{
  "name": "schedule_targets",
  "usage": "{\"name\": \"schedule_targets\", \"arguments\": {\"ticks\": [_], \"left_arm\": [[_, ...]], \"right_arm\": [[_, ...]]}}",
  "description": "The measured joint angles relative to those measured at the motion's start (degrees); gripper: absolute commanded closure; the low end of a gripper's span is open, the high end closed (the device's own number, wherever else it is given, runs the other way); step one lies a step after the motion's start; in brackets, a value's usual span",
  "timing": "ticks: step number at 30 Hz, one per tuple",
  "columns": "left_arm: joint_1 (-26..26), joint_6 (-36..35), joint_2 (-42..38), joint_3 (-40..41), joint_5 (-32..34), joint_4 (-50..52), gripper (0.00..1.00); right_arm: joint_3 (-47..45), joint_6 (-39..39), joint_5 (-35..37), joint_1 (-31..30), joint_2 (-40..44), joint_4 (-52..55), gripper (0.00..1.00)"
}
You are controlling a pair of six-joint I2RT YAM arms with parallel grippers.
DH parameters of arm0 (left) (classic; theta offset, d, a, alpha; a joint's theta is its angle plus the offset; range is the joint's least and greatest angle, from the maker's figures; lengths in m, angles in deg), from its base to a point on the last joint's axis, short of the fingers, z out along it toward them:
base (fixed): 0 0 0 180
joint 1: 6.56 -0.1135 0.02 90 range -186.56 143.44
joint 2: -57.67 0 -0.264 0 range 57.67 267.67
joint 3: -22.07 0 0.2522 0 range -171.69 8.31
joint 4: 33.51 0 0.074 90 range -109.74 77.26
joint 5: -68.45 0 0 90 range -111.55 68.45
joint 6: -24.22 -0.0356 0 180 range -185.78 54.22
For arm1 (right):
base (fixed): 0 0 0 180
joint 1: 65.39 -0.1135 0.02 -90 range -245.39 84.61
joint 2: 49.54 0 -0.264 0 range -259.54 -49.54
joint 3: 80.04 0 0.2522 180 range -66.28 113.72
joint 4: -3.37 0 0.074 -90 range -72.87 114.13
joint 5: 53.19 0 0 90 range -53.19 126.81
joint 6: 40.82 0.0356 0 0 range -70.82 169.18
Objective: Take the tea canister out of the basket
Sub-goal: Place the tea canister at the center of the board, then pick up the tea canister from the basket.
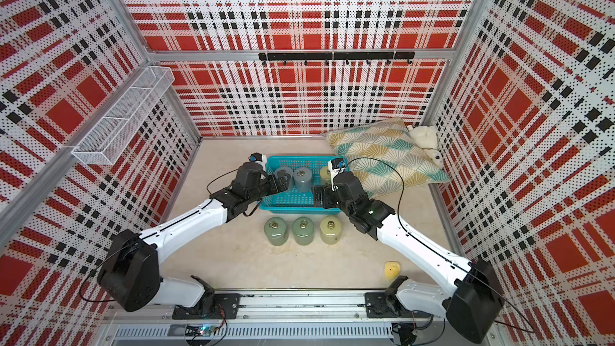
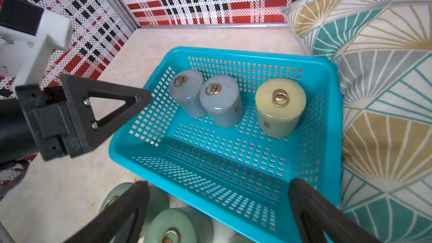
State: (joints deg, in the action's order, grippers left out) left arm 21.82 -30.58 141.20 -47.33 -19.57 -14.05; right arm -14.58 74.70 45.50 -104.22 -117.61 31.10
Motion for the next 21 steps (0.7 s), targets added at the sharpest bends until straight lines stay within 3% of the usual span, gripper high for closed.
{"name": "schedule_targets", "arguments": {"ticks": [8, 21], "left_arm": [[-4.44, -3.37, 9.51, -9.7, 1.09, 3.69, 0.09], [-1.18, -11.85, 21.24, -21.73, 6.16, 13.31, 0.1]], "right_arm": [[-3.69, 0.7, -2.69, 1.03, -1.14, -1.77, 0.0], [-3.69, 1.53, -5.46, 1.03, -1.42, -3.19, 0.0]]}}
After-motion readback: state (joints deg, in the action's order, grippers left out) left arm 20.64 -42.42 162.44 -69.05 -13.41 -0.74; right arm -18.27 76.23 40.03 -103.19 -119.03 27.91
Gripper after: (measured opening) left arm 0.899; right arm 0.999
